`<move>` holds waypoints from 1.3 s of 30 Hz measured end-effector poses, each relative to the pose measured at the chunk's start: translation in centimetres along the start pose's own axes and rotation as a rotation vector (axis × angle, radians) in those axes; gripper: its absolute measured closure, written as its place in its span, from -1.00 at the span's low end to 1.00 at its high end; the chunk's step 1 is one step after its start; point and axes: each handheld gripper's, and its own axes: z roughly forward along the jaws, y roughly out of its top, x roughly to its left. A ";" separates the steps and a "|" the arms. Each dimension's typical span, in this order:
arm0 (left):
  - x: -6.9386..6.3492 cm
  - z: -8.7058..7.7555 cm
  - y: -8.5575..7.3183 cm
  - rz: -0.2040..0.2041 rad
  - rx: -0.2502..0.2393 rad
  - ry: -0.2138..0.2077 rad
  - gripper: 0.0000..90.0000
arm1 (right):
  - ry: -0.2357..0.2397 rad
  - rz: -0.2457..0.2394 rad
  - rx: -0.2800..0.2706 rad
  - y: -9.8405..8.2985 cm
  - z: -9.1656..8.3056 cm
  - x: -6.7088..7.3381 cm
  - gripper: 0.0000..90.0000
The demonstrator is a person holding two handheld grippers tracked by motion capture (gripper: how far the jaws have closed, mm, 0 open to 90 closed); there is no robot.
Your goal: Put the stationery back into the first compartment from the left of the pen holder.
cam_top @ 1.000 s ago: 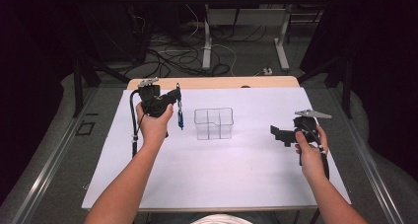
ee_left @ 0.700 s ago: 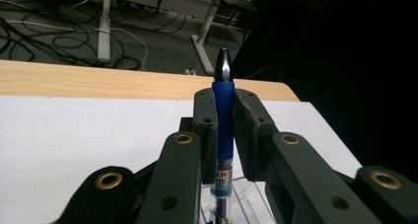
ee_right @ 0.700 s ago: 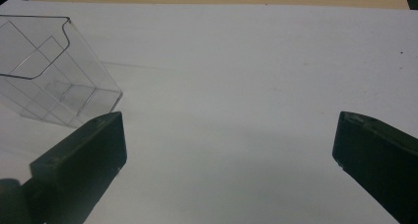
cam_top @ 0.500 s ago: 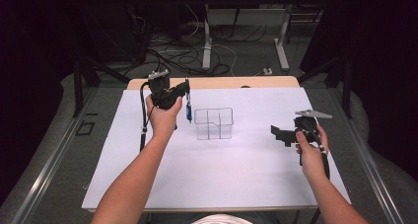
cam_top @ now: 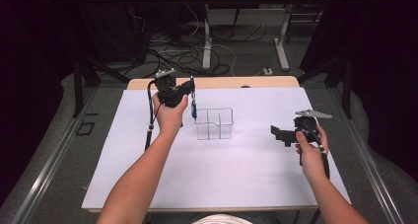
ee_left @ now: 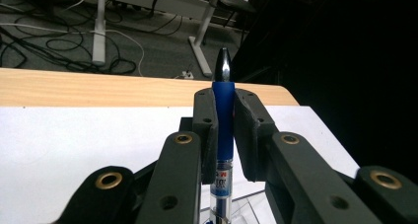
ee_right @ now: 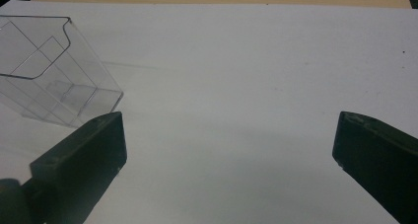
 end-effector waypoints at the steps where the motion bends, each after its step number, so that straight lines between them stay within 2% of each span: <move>1: 0.0 0.2 -0.1 0.000 -0.003 0.005 0.78 | 0.001 -0.003 -0.001 0.0 0.0 0.0 -1.00; 22: -0.2 2.3 -1.2 0.006 0.014 0.034 0.78 | 0.008 0.003 0.000 0.0 -0.1 -0.1 -1.00; 26: -0.2 2.6 -1.7 0.002 0.025 0.030 0.78 | 0.009 0.011 0.003 0.0 -0.1 -0.1 -1.00; 31: -0.1 2.9 -2.4 -0.007 0.037 0.033 0.78 | 0.009 -0.002 0.001 0.0 0.0 -0.1 -1.00; 39: -0.3 2.9 -2.5 -0.003 0.040 0.035 0.78 | 0.007 0.007 0.006 0.0 0.0 0.1 -1.00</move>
